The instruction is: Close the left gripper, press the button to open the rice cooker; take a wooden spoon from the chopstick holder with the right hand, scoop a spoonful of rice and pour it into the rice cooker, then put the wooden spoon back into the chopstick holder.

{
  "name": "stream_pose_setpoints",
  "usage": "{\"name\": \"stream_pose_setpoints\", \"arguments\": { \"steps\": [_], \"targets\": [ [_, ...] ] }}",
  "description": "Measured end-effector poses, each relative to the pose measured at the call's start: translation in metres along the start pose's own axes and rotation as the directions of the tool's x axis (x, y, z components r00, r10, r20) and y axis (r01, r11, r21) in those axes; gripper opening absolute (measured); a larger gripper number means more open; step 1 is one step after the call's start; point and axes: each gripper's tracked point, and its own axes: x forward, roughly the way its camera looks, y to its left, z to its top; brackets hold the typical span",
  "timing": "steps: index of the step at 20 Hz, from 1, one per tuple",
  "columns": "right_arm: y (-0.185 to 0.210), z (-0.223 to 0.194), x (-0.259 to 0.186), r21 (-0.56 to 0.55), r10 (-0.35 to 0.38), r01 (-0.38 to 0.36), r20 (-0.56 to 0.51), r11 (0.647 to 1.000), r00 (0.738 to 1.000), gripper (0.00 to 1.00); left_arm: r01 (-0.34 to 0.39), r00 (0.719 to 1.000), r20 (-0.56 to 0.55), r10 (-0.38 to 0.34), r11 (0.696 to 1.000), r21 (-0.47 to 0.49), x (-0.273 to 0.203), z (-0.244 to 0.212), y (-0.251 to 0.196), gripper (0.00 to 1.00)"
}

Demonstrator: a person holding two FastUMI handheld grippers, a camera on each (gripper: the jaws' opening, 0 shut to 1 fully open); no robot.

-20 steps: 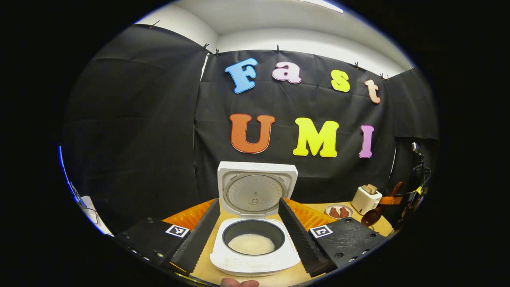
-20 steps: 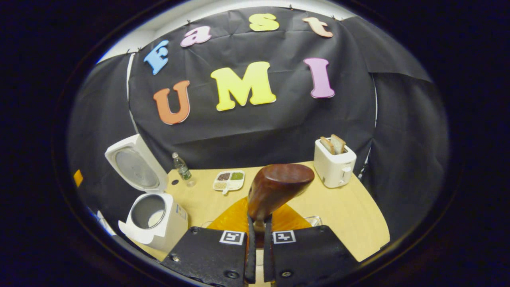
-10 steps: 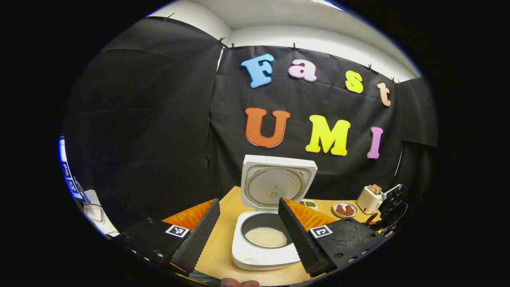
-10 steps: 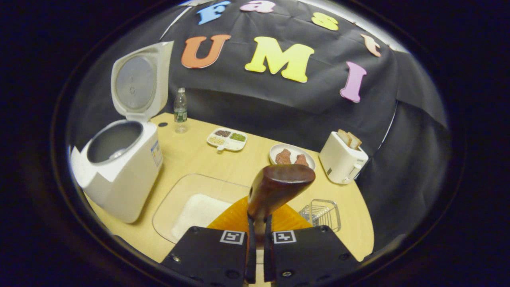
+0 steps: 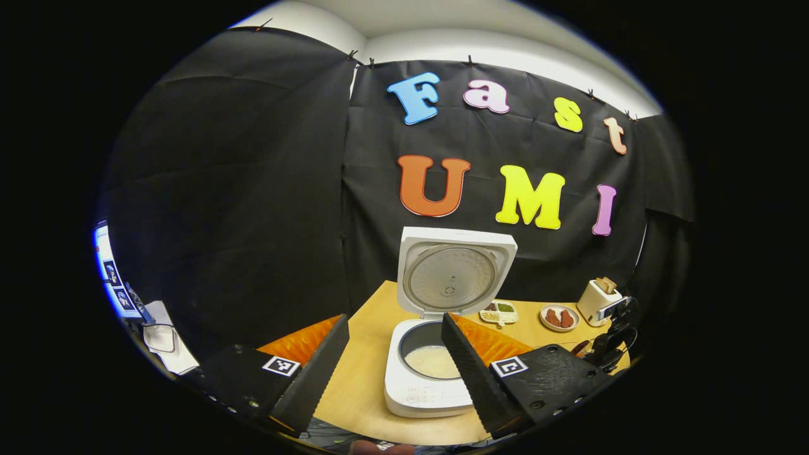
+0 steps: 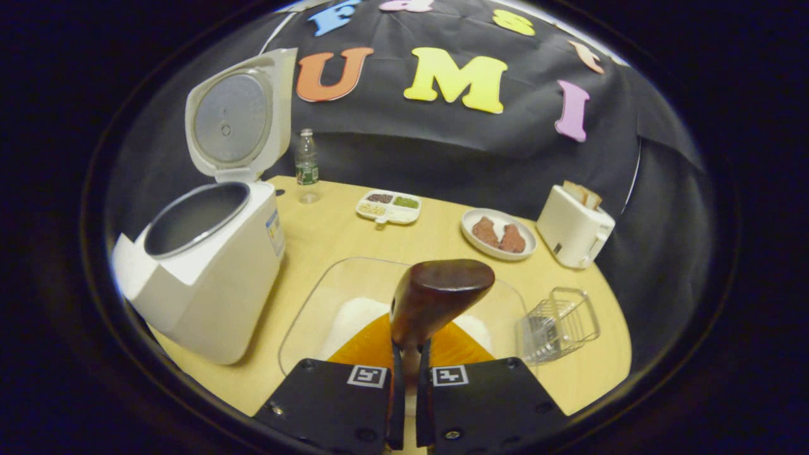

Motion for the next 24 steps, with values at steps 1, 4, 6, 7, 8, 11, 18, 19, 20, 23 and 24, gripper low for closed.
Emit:
{"name": "stream_pose_setpoints", "arguments": {
  "steps": [1,4,6,7,8,11,18,19,20,23,24],
  "targets": [
    [0.006,0.0,0.0,0.071,0.033,-0.032,-0.009,0.997,0.999,0.13,-0.005,1.0,-0.005,0.005,1.0,0.001,-0.003,-0.001,0.001,0.94],
    [0.017,0.005,0.0,0.256,0.119,-0.113,-0.008,0.96,0.993,0.13,-0.021,1.0,-0.017,0.021,1.0,0.005,-0.01,-0.005,0.001,0.94],
    [0.023,0.011,-0.001,0.379,0.19,-0.179,0.008,0.908,0.982,0.13,-0.024,1.0,-0.017,0.024,1.0,0.009,-0.013,-0.004,-0.005,0.94],
    [0.019,0.014,0.001,0.438,0.204,-0.189,0.014,0.879,0.979,0.12,-0.023,1.0,-0.015,0.023,1.0,0.014,-0.014,-0.004,-0.008,0.94],
    [0.013,0.016,0.002,0.484,0.216,-0.198,0.019,0.852,0.976,0.13,-0.022,1.0,-0.015,0.022,1.0,0.021,-0.016,-0.003,-0.013,0.94],
    [-0.007,0.019,0.004,0.591,0.253,-0.23,0.045,0.773,0.966,0.13,-0.013,1.0,-0.014,0.014,1.0,0.028,-0.017,-0.001,-0.029,0.95],
    [-0.07,0.029,-0.018,0.754,0.268,-0.247,0.097,0.609,0.959,0.12,0.044,0.999,0.012,-0.044,0.998,0.036,-0.008,0.01,-0.084,0.94],
    [-0.078,0.034,-0.024,0.768,0.264,-0.247,0.105,0.591,0.959,0.12,0.053,0.998,0.018,-0.053,0.998,0.037,-0.006,0.012,-0.092,0.94],
    [-0.085,0.04,-0.032,0.778,0.263,-0.252,0.116,0.576,0.958,0.12,0.062,0.998,0.024,-0.063,0.997,0.04,-0.004,0.013,-0.099,0.95],
    [-0.101,0.07,-0.055,0.798,0.26,-0.286,0.168,0.531,0.951,0.12,0.073,0.996,0.049,-0.076,0.996,0.047,-0.002,0.016,-0.109,0.94],
    [-0.102,0.082,-0.063,0.8,0.262,-0.3,0.186,0.519,0.947,0.12,0.073,0.996,0.056,-0.076,0.996,0.046,-0.002,0.015,-0.109,0.94]
  ]
}}
